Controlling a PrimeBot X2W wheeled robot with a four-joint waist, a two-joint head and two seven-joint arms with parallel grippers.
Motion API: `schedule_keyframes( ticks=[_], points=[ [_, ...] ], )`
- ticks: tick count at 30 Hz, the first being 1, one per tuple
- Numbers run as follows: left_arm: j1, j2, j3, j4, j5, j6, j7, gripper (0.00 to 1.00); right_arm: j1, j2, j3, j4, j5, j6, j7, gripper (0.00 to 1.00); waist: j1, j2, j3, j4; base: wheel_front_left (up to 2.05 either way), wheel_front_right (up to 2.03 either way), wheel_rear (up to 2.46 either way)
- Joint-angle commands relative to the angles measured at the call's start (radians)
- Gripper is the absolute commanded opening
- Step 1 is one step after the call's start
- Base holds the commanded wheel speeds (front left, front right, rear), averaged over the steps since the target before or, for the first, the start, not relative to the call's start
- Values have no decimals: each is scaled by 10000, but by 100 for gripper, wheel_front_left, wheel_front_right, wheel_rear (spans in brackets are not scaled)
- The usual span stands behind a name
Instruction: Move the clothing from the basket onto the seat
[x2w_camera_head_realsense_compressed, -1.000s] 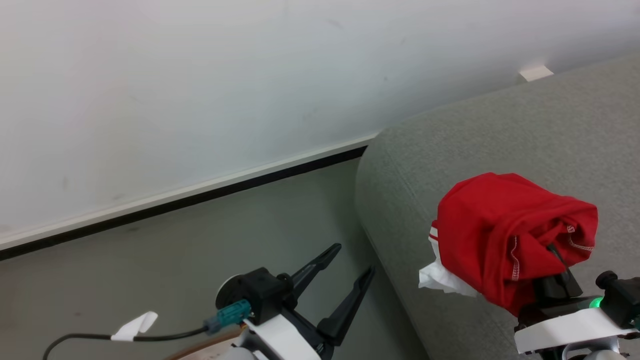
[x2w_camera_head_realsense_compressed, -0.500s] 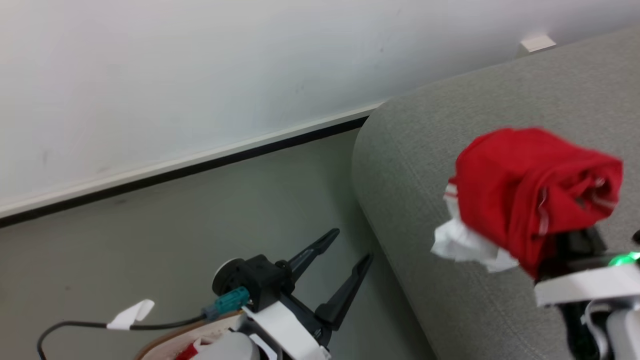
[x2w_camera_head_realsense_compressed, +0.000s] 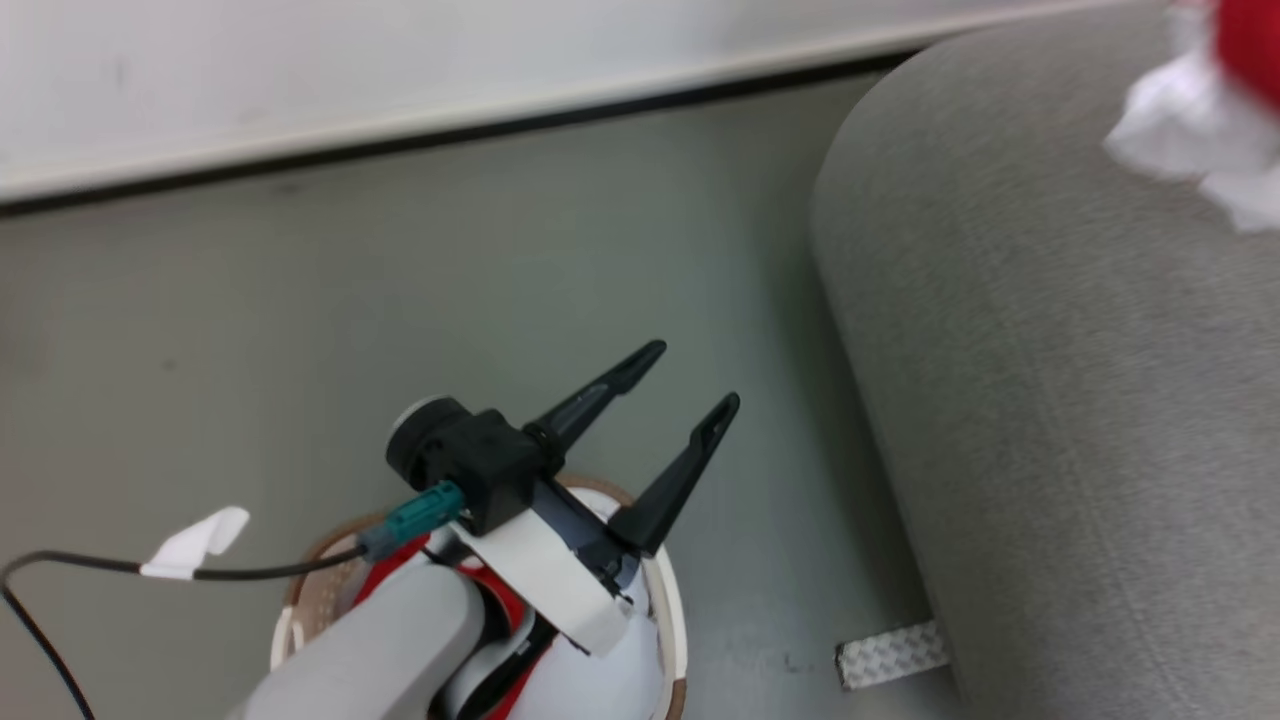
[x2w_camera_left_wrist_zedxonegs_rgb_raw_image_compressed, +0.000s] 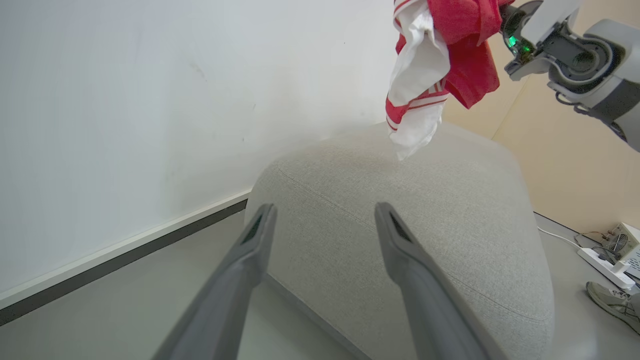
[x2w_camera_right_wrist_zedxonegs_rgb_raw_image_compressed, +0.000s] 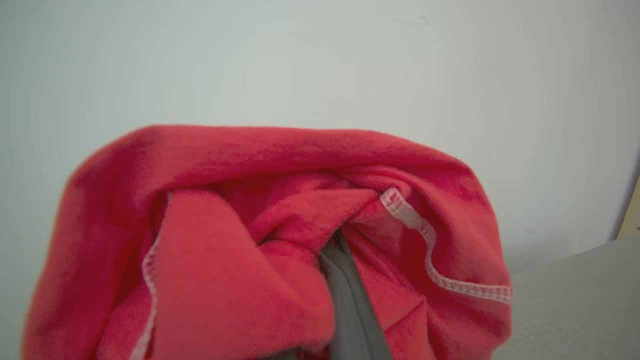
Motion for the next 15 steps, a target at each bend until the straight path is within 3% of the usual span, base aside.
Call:
schedule_keyframes(
  ticks=[1, 10, 15],
  points=[
    [-291, 143, 59, -71, 143, -78, 54, 100, -723, -438, -281, 342, -255, -22, 201, 0, -2, 0, 1466, 860, 0, 0, 0],
    [-963, 160, 245, -50, 321, -149, -31, 100, -2656, -1914, -990, 3130, -985, -22, 898, 0, -2, 0, 2754, 1407, 0, 0, 0],
    [-951, 178, 356, 239, 201, -165, -210, 100, -2702, -2562, -567, 5262, -1647, -26, 2850, 0, -2, 0, 2788, 1465, 0, 0, 0]
  ],
)
